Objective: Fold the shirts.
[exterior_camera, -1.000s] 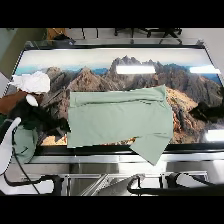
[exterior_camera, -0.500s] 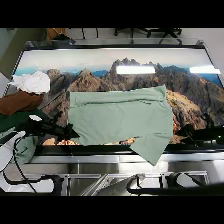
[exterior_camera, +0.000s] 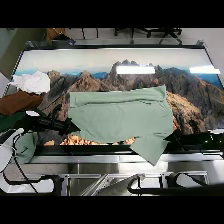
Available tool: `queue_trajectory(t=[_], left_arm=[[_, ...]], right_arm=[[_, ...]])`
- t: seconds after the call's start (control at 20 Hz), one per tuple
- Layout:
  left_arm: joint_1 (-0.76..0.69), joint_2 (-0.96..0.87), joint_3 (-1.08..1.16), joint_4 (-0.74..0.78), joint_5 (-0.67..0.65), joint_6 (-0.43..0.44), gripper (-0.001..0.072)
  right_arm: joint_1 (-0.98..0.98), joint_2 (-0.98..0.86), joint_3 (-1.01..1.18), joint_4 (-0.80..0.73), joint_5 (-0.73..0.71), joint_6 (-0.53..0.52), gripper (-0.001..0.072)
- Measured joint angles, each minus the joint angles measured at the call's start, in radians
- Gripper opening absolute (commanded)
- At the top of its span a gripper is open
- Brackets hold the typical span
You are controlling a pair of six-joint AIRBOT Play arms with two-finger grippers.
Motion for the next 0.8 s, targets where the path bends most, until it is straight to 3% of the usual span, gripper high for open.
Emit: queue_trajectory(t=[0.05, 0.15, 0.2, 0.35, 0.65, 0.8], left_arm=[[0.000, 0.001, 0.002, -0.001, -0.003, 0.001, 0.0012], [0.000, 0.001, 0.003, -0.003, -0.006, 0.003, 0.0011], [0.000, 0.002, 0.005, -0.005, -0.006, 0.003, 0.0010], [0.001, 0.011, 0.005, 0.010, -0.011, 0.002, 0.0009], [0.049, 0.162, -0.049, 0.257, -0.018, -0.148, 0.0008], [0.121, 0.248, -0.088, 0.318, -0.024, -0.202, 0.0008]], right_arm=[[0.011, -0.029, -0.003, 0.018, -0.005, -0.017, 0.0238], [0.024, -0.079, -0.006, 0.049, 0.000, -0.056, 0.0201], [0.029, -0.098, -0.004, 0.063, 0.008, -0.076, 0.0017], [0.035, -0.121, 0.011, 0.076, 0.032, -0.090, 0.0018], [0.038, 0.005, 0.023, -0.184, 0.131, 0.183, 0.0018], [0.039, 0.094, 0.049, -0.164, 0.151, 0.221, 0.0018]])
